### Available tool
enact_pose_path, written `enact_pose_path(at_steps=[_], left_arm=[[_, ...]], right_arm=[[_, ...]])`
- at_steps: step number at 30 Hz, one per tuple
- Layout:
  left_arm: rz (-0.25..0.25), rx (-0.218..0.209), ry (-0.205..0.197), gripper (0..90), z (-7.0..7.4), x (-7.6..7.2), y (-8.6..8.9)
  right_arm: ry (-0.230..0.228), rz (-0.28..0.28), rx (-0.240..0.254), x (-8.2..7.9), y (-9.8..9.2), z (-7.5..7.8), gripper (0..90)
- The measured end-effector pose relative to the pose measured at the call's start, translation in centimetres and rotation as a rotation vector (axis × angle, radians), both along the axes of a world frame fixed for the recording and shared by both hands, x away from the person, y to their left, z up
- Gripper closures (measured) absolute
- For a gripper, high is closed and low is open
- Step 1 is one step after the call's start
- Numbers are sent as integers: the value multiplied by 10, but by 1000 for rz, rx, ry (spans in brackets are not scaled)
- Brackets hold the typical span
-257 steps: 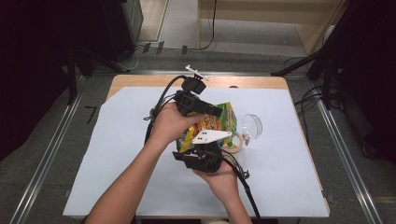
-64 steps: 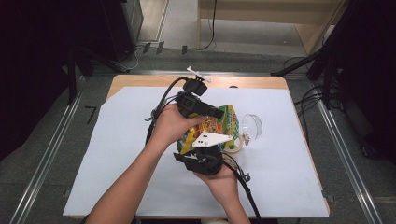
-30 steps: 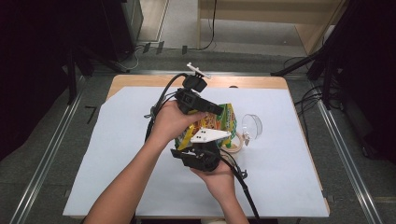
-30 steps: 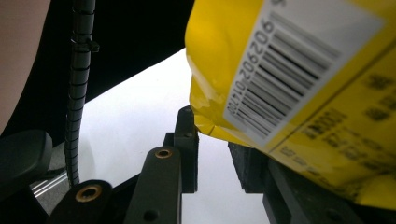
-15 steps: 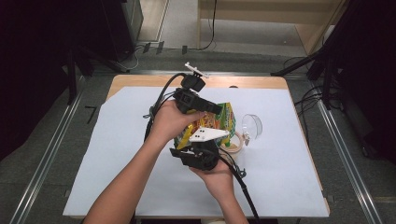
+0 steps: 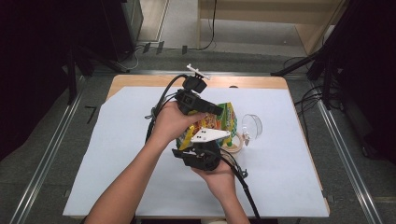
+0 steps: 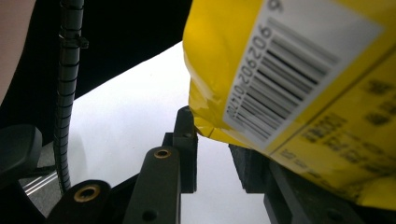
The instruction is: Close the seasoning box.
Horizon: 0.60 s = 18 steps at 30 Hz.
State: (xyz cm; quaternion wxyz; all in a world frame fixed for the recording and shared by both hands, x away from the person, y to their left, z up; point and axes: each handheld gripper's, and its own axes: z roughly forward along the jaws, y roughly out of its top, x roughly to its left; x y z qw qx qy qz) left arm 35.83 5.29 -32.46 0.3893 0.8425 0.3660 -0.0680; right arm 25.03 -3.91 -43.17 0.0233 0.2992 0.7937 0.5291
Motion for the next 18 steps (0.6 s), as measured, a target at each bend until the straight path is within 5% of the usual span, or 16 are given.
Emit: enact_pose_path(at_steps=[18], left_arm=[[1,15,1,760,0,0,6]], right_arm=[[1,18,-17,4,5,0,739]])
